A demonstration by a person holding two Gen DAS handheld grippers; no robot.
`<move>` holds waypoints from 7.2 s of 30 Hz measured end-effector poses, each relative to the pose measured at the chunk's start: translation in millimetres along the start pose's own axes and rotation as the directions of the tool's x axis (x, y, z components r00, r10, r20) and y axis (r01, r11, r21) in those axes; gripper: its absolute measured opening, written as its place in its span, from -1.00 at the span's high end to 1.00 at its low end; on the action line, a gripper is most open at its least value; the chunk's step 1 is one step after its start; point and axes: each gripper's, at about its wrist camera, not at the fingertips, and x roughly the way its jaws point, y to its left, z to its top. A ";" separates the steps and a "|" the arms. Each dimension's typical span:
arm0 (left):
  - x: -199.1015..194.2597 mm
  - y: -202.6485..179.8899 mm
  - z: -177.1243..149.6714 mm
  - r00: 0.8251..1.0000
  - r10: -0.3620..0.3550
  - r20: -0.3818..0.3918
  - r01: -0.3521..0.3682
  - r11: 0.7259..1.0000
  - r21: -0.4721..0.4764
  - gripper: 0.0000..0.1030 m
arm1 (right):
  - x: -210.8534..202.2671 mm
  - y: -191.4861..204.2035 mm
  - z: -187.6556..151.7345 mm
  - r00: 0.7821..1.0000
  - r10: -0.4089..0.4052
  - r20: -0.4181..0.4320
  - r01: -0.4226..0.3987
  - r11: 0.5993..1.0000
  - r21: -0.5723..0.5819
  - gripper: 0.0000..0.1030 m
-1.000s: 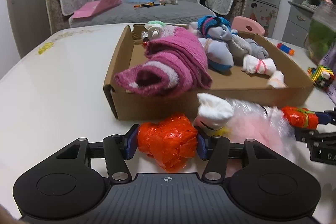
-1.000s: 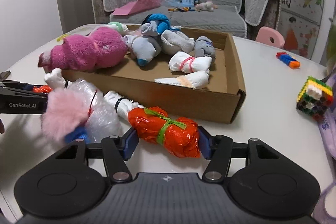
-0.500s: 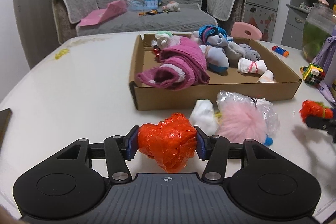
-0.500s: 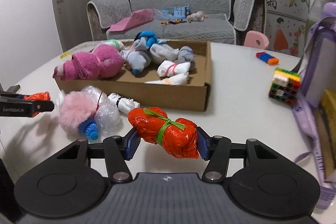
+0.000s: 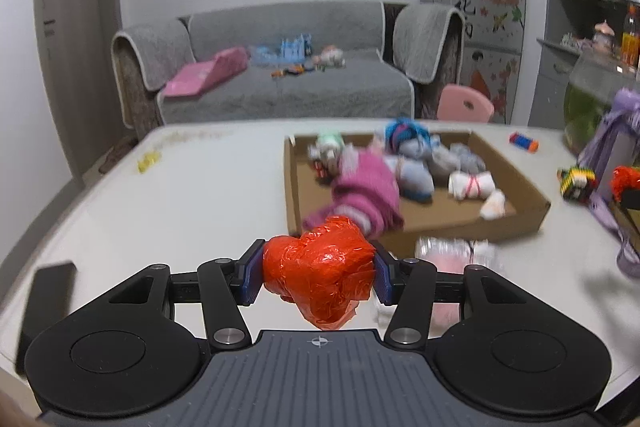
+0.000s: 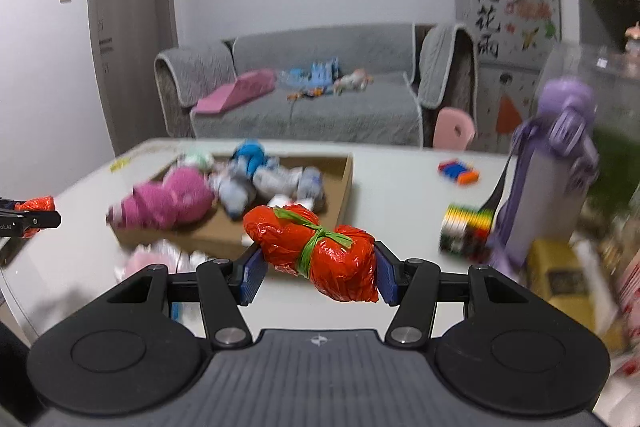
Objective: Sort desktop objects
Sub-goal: 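Lift both orange bundles over the tray and open both grippers, then move both open grippers back toward the items beside the tray, then grasp the pink fluffy pom-pom with right gripper while left grasps white black-banded sock, then carry the pom-pom and white sock over the tray and open both grippers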
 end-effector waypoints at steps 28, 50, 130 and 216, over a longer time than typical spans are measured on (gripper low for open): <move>78.8 -67.6 148.9 0.989 -0.145 0.032 0.143 0.988 0.066 -0.14 | 89.0 8.5 103.5 0.987 0.157 0.037 -0.152 0.982 -0.108 0.00; 209.1 -135.7 32.0 0.927 -0.247 -0.281 0.253 0.967 -0.014 -0.15 | 244.7 -0.1 62.2 0.956 0.161 -0.243 -0.199 0.970 -0.138 -0.01; 40.8 -34.0 -65.9 0.989 -0.061 -0.132 0.058 0.998 -0.026 -0.91 | 34.9 90.9 -89.6 0.969 0.232 -0.082 -0.244 0.945 -0.217 -0.91; 2.8 4.1 -21.7 0.992 -0.100 -0.080 0.095 0.994 -0.057 0.59 | 21.4 38.4 -2.3 0.922 0.375 0.096 -0.369 0.927 -0.067 0.35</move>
